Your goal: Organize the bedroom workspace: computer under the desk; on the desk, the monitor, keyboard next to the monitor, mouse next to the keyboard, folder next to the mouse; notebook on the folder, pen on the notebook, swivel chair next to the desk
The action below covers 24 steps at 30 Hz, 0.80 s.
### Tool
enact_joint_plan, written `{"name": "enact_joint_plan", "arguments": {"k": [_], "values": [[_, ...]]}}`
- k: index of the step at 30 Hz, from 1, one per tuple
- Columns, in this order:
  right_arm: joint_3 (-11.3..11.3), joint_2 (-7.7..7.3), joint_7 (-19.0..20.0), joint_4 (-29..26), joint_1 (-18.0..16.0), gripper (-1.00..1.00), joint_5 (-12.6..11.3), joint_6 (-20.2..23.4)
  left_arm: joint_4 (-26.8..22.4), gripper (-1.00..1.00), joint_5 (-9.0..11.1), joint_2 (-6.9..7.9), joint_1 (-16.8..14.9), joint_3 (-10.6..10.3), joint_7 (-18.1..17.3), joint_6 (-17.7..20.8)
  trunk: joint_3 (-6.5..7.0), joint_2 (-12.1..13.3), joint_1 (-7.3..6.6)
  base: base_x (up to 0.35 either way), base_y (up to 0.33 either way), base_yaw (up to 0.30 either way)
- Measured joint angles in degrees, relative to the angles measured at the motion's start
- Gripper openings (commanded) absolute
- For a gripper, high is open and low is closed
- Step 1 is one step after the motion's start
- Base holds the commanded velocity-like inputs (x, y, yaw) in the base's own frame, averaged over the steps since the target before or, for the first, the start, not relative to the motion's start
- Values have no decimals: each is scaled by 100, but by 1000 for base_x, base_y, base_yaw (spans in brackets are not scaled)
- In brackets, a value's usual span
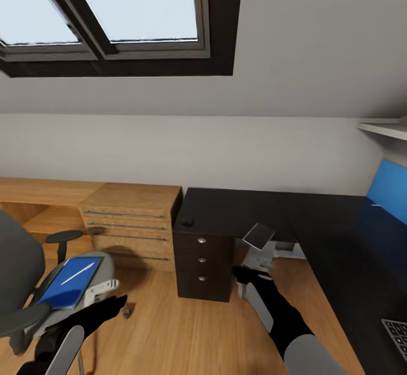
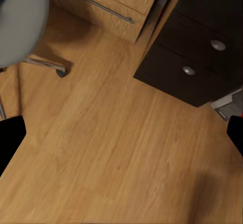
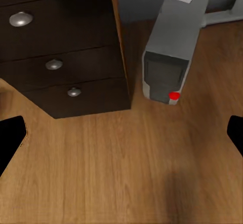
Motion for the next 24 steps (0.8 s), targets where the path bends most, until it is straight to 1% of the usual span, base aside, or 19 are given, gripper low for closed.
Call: {"name": "enact_joint_plan", "arguments": {"k": [1, 4, 8, 11, 16, 19, 22, 23, 24], "values": [[5, 76, 4, 5, 1, 100, -18, -10, -1, 100, -1, -12, 0, 2, 0, 2, 0, 0, 0, 325, 0, 0], [12, 192, -2, 5, 6, 100, -3, -25, -2, 100, -2, -30, 0, -16, -1, -1, 0, 0, 0, 325, 0, 0], [13, 251, -3, -8, 9, 100, 9, -23, -2, 100, -1, -41, 0, -105, -1, -5, 0, 0, 0, 325, 0, 2], [14, 257, -5, -6, 9, 100, 13, -23, 9, 100, -1, -42, 0, -117, -1, -6, 0, 0, 0, 325, 0, 94], [21, 261, -9, -3, 8, 100, 22, -25, 53, 100, 2, -50, 2, -181, -1, -13, 0, 0, 0, 325, 0, 241], [23, 261, -9, 2, 8, 100, 26, -25, 127, 100, 4, -61, 2, -275, 1, -31, 0, 0, 0, 325, 0, 270], [26, 261, -10, 10, 8, 100, 28, -23, 197, 100, 2, -66, 2, -433, 10, -43, 0, 0, 0, 325, 0, 275], [31, 261, -10, 13, 8, 100, 28, -22, 205, 100, 0, -67, 2, -456, 11, -44, 0, 0, 0, 325, 0, 276], [74, 263, -9, 18, 8, 100, 27, -19, 218, 100, 2, -68, 2, -499, 14, -46, 0, 0, 0, 325, 0, 277]]}}
